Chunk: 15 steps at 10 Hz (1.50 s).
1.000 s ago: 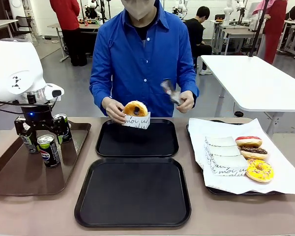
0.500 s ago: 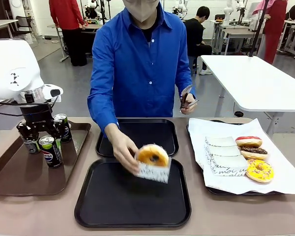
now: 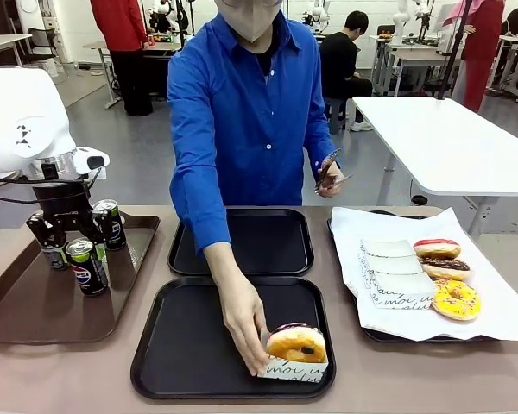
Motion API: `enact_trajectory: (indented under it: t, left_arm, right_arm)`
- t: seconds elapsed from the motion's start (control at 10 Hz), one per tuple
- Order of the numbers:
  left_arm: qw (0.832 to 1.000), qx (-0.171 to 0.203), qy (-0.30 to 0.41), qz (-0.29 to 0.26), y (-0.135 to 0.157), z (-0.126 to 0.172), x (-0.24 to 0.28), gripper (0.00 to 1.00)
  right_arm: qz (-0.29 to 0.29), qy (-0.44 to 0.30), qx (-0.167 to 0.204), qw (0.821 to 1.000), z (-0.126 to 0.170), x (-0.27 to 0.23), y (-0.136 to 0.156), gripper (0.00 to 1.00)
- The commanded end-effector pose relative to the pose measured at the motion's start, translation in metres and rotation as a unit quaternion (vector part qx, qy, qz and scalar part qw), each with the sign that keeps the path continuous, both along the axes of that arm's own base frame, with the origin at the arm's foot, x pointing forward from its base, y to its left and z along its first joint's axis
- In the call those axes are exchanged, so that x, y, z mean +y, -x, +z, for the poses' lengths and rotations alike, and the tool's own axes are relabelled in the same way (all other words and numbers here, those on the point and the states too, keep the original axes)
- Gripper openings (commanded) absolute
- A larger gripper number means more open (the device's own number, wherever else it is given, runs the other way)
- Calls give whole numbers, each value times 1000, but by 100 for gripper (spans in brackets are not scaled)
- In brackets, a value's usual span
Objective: Set up donuts and drinks on trays.
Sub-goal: Pick up one Pepsi coke and place it on the Flat Tray.
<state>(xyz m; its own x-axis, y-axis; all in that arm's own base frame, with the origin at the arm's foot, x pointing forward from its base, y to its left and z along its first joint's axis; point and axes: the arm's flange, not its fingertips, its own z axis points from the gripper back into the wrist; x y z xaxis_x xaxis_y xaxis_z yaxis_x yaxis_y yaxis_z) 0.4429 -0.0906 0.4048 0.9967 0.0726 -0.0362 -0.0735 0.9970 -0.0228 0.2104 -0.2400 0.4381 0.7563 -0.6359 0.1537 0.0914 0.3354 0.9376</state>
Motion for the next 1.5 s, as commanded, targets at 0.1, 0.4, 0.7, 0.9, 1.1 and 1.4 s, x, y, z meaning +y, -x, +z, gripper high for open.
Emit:
enact_trajectory:
  t: [0.1, 0.4, 0.7, 0.9, 1.1, 1.4]
  left_arm:
    - [999, -24, 18, -40, 48, 78, -20, 0]
    - [997, -39, 12, -71, 84, 125, -29, 0]
    - [997, -39, 3, -64, 93, 131, -32, 0]
    - [997, -39, 3, -64, 93, 131, -32, 0]
    - [997, -32, 5, -68, 96, 129, -30, 58]
    - [979, 17, -26, -201, 102, 99, -119, 58]
  right_arm:
    - [0, -4, -18, 1000, 0, -1, -3, 100]
    - [0, -4, -18, 1000, 0, -1, -3, 100]
    - [0, -4, -18, 1000, 0, -1, -3, 100]
    - [0, -4, -18, 1000, 0, -1, -3, 100]
    - [0, -4, -18, 1000, 0, -1, -3, 100]
    - [0, -4, -18, 1000, 0, -1, -3, 100]
